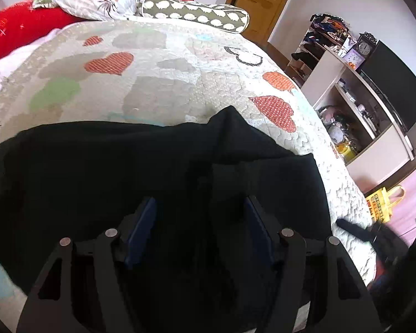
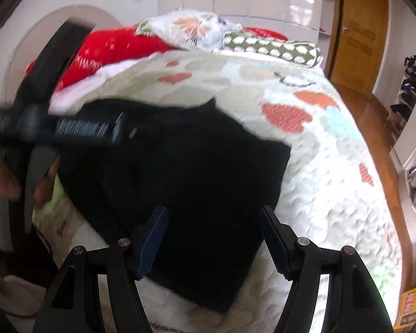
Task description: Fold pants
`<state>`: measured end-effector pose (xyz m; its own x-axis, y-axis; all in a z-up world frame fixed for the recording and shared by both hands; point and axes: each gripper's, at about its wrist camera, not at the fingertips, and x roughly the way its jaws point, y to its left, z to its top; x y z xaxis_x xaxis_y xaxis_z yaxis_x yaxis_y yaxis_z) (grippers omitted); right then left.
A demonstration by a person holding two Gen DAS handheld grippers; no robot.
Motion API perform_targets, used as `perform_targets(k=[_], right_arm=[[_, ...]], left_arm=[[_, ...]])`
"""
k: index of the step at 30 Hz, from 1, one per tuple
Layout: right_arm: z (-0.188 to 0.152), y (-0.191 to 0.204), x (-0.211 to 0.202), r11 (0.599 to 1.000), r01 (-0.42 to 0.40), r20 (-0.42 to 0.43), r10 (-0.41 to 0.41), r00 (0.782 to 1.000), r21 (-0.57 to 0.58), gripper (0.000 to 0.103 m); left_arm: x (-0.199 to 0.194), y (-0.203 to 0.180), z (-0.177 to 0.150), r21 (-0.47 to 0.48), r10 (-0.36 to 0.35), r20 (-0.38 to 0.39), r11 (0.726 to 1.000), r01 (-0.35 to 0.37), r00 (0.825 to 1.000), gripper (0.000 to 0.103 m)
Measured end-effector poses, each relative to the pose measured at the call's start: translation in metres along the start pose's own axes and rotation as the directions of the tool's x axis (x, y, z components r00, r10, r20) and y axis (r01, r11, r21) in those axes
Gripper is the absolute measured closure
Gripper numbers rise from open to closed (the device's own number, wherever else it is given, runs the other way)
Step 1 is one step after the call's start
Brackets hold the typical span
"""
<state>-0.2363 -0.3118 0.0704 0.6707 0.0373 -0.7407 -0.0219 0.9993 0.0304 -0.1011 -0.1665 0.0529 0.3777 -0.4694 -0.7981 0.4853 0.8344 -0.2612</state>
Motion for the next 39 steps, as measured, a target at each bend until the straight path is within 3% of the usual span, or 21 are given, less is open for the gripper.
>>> perform_targets(k=[13,17,24,30,34,39], right_arm=[[0.04,0.019,0.052,1.0,-0.029,-0.015,0.029,0.999,0.01,0.033],[0.044,0.016,0.078,0.999,-0.029,-0.055,0.032,0.998,0.045,0.028],[0.042,0.015,0.059,0.998,-0.019,-0.044,0.022,0.999,0.053,0.027],[0.028,0.032,0.033,0.996,-0.085,-0.031,0.085,0.996,0.01,0.027],[0.015,0.049,0.042,0.993,-0.111,-0.069,0.108,0.992,-0.036,0.04],[0.021,0.046,0.036,0.993,-0.116,-0.059,0.116,0.992,-0.007,0.038]], left_arm=[[-0.021,0.022,-0.016,-0.023,0.063,0.02,0.998,-0.063,0.998,0.038],[-0.024,0.028,-0.019,-0.036,0.068,0.018,0.997,-0.067,0.998,0.038],[-0.028,0.031,-0.023,-0.042,0.067,0.02,0.997,-0.066,0.998,0.038],[-0.029,0.032,-0.026,-0.052,0.064,0.021,0.997,-0.063,0.998,0.038],[-0.029,0.032,-0.029,-0.06,0.065,0.017,0.996,-0.064,0.998,0.038],[-0.035,0.04,-0.034,-0.073,0.071,0.018,0.995,-0.07,0.997,0.038]])
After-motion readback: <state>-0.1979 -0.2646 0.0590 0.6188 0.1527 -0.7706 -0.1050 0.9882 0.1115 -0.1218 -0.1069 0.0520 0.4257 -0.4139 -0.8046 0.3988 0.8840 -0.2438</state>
